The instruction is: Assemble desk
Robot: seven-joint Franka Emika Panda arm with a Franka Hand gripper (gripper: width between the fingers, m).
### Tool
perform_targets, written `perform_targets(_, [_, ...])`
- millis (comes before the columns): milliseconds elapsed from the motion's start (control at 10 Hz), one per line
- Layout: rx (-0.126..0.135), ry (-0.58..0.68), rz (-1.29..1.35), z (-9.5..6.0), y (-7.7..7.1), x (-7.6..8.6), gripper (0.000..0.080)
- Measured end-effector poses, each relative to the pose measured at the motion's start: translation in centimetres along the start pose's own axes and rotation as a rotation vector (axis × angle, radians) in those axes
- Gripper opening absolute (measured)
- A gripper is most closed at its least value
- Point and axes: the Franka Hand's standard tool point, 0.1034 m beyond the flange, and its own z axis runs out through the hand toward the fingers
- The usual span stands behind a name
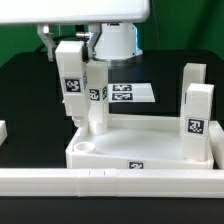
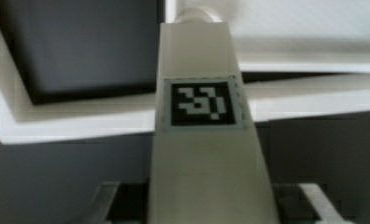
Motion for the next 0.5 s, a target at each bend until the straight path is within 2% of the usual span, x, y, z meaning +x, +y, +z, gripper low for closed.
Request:
perform_targets(100, [-0.011,0.041,0.001,-0.11,0.35,0.42,0.029])
perform_targets(200, [-0.042,0.134,-0.011,-0.15,0.81,0.66,0.029])
perform_targets(300, [-0.061,0.185,-0.016,-0.02,0.96,0.45,0.029])
perform_targets(400, [-0.073,0.227,-0.02,0.12,0.74,0.37,0.029])
perform_targets(500, [-0.065,0.212,-0.021,0.35,0.3,0.35,0.029])
